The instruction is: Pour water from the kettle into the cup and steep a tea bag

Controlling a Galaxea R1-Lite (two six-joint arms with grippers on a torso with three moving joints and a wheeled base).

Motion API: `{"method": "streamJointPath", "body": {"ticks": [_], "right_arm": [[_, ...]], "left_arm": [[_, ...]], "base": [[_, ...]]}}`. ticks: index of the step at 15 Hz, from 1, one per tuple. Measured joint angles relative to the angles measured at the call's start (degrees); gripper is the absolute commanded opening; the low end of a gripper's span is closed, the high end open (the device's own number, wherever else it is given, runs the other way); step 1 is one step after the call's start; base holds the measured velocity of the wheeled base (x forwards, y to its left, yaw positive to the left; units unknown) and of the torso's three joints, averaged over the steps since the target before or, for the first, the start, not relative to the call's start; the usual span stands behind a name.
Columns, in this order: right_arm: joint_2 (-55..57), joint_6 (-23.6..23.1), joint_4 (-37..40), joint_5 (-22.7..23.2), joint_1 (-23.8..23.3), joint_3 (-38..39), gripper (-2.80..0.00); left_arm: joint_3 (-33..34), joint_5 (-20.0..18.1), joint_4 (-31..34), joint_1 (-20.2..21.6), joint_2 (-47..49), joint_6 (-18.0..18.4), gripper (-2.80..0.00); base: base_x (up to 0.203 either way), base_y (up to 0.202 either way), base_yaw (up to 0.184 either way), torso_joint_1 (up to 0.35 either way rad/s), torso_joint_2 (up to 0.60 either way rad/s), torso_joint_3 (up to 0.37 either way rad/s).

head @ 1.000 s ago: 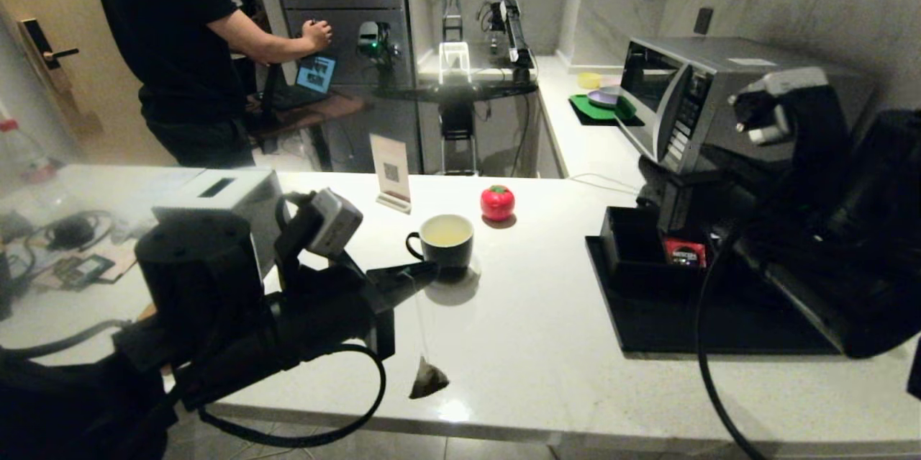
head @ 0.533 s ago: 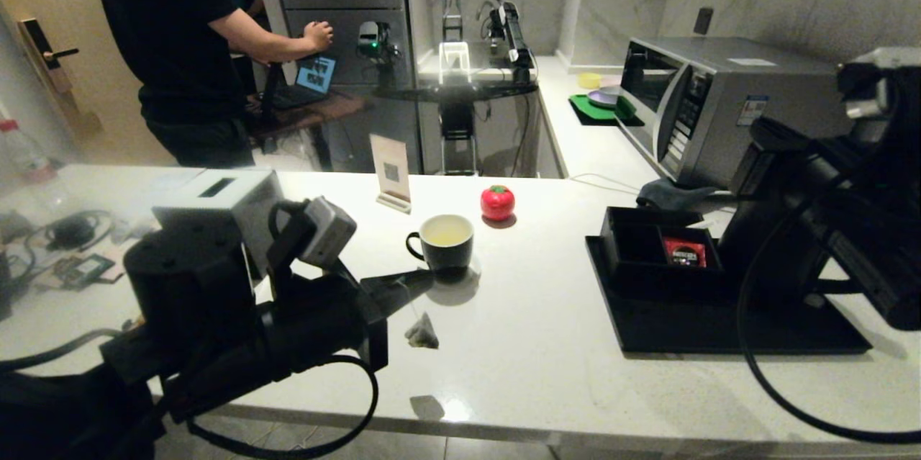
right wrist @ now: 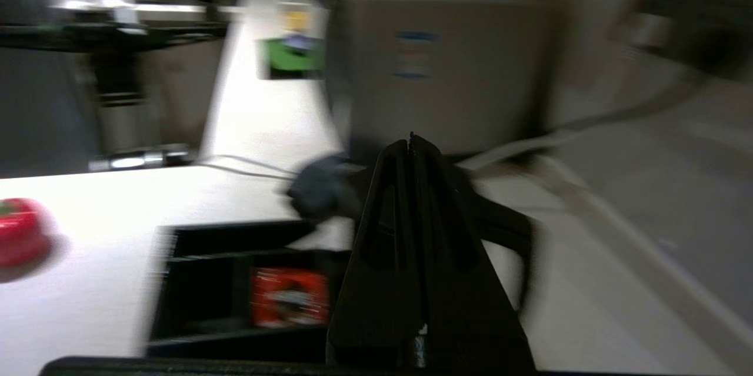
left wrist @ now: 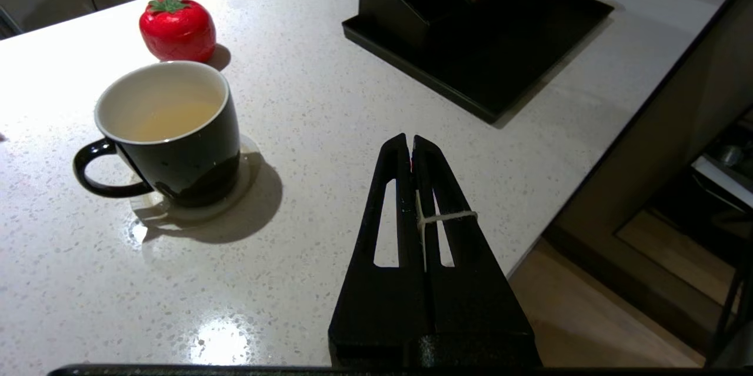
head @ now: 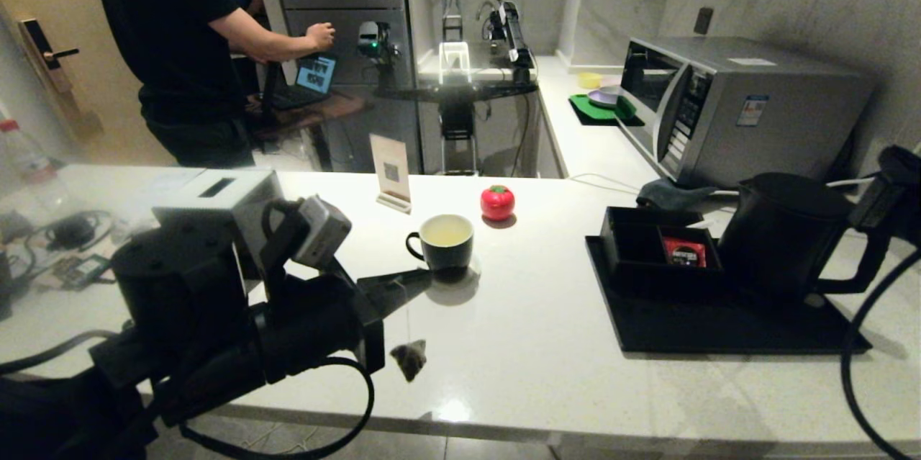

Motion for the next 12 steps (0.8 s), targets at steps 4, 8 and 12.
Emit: {"method": "streamJointPath", "body": {"ticks": [4,8,12], "right_arm": [[-10.1,-0.8,0.4,0.0,-6.2,9.4,-2.80],[-21.8,-4.8,1.6,-0.1,-9.0,18.4,-2.80],[-32.9,-7.6,7.8,-0.1,-13.1,23.3,-2.80]], "left_arm": [[1.5,-0.2,0.0,0.0,-0.5,0.1,-2.80],[1.8,-0.2,0.0,0.0,-0.8,0.0,-2.80],[1.8,-0.2,0.1,0.0,-0.7,0.0,-2.80]], "base": [[0.000,0.000,0.000,0.000,0.00,0.000],[0.000,0.000,0.000,0.000,0.00,0.000],[0.000,0.000,0.000,0.000,0.00,0.000]]}}
